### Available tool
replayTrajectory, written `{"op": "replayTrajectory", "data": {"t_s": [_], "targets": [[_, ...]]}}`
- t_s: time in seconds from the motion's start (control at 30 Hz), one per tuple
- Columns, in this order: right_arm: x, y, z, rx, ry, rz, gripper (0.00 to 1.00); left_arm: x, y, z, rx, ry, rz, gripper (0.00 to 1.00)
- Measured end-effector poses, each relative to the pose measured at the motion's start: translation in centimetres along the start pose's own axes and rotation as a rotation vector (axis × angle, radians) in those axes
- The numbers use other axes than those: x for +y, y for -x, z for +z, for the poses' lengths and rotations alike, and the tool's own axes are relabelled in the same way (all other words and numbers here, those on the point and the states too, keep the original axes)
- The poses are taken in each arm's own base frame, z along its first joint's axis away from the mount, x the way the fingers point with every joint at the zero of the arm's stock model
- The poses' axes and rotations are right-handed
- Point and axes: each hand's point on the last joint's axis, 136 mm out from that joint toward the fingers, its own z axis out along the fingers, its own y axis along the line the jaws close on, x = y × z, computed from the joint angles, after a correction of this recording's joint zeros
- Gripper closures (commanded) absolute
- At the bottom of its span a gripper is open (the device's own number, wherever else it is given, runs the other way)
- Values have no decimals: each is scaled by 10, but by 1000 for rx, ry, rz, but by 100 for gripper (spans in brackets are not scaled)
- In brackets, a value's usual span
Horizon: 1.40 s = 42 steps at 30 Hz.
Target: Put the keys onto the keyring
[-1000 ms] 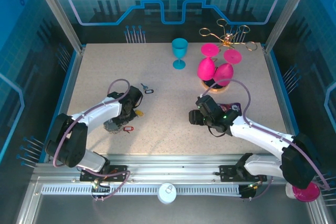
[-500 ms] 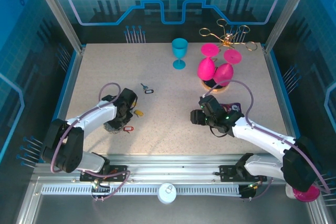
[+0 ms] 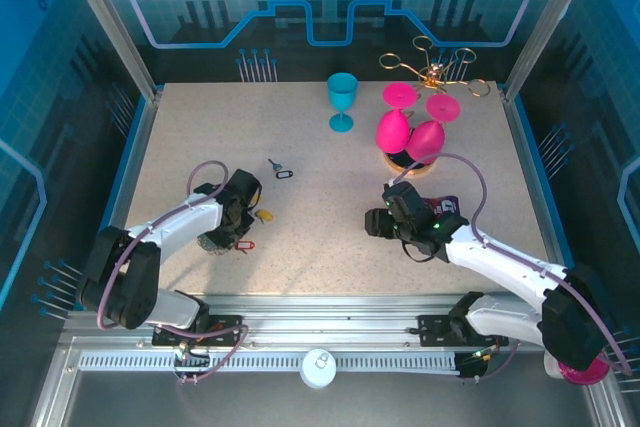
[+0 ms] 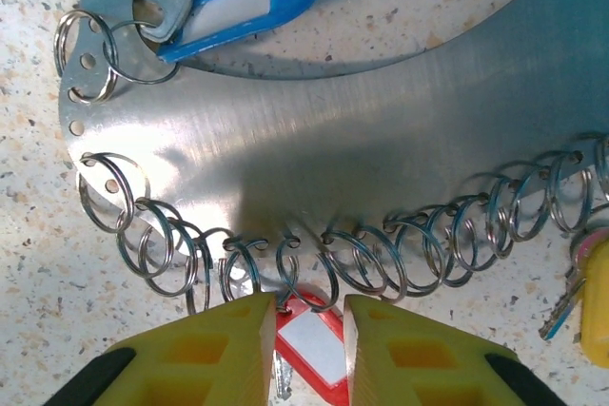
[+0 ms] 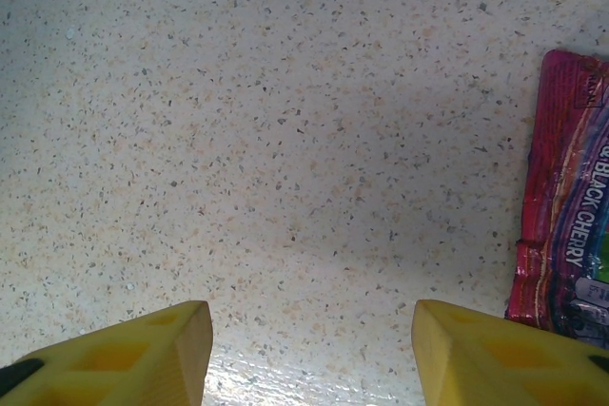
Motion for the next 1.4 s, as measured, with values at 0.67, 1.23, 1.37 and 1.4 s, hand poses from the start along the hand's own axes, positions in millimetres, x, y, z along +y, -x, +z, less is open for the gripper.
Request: {"op": "replayTrajectory", "data": {"t_s": [0.67,1.23,1.37,1.4], "targets": [[-3,-4,-1,8,9,9,42,-3,0,6,14,-27,-46,79],[-5,-4,-2,3,11,13,42,0,1,13,16,-26,-87,87],[-7,-6,-2,6,9,16,42,1,3,14,14,-25,-108,97],[-7,-6,-3,6,11,17,42,0,3,14,14,-26,-109,98]]}}
